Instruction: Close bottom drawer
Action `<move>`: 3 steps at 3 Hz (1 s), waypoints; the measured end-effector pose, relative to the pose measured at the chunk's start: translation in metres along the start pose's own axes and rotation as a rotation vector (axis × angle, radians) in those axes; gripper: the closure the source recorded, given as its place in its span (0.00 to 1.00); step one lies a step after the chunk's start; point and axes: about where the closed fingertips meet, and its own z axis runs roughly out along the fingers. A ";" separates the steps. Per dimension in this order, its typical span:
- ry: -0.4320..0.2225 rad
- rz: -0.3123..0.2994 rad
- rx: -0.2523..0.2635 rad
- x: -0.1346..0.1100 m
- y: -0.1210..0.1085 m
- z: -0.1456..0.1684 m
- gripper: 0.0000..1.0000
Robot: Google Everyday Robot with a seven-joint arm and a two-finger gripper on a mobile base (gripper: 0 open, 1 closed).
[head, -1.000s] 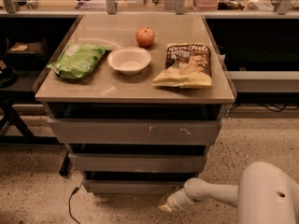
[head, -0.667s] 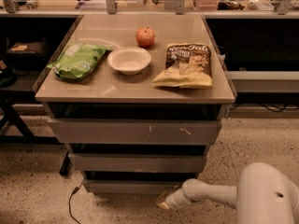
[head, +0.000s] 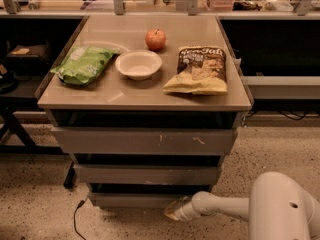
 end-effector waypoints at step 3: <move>0.006 -0.013 0.024 -0.010 -0.013 0.001 0.82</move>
Offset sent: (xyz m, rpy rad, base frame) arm 0.0308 0.0001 0.0069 -0.0398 -0.0068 -0.0303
